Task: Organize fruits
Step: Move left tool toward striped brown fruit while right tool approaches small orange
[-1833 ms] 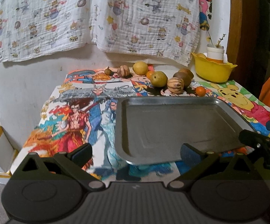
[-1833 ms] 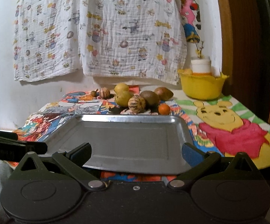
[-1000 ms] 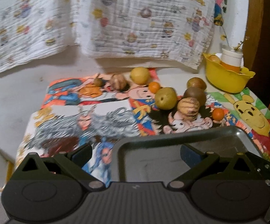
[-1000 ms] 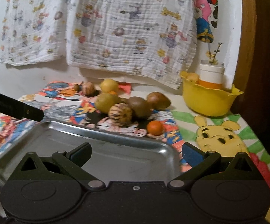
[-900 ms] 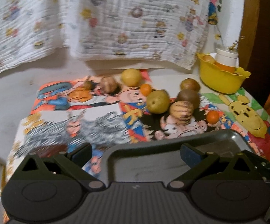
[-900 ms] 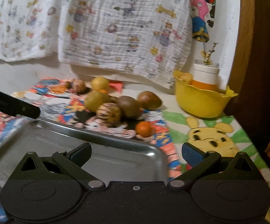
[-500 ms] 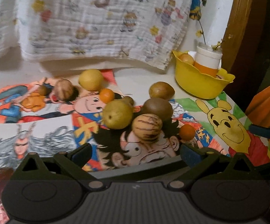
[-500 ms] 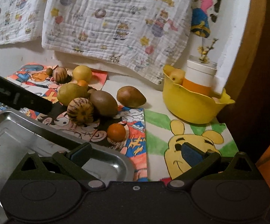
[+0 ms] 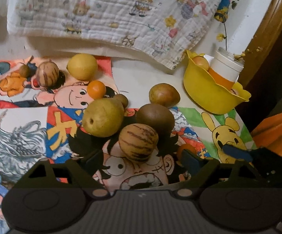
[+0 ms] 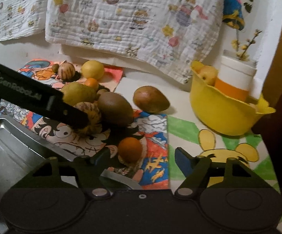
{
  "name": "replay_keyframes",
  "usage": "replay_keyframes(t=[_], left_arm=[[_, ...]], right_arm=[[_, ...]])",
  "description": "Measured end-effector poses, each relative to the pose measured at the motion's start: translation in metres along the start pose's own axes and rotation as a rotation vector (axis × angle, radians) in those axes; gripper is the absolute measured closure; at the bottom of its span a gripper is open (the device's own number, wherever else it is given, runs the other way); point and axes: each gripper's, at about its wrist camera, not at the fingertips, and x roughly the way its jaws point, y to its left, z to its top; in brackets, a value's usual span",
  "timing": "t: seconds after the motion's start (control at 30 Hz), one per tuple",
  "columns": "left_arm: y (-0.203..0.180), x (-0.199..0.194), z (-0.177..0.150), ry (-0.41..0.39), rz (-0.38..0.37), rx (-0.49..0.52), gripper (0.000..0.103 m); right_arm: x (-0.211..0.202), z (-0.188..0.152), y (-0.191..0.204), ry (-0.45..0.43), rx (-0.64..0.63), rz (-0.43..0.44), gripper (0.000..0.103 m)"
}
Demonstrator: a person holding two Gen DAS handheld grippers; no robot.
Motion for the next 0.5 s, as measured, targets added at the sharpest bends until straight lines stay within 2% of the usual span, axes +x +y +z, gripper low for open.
replay_keyframes(t=[0.3, 0.5], left_arm=[[-0.002, 0.018, 0.004, -0.003, 0.013, -0.033, 0.026], [0.003, 0.026, 0.005, -0.002, 0.021, -0.062, 0.033]], right_arm=[[0.019, -0.002, 0.001, 0.029, 0.008, 0.043, 0.049], [0.029, 0.0, -0.001, 0.038, 0.032, 0.067, 0.057]])
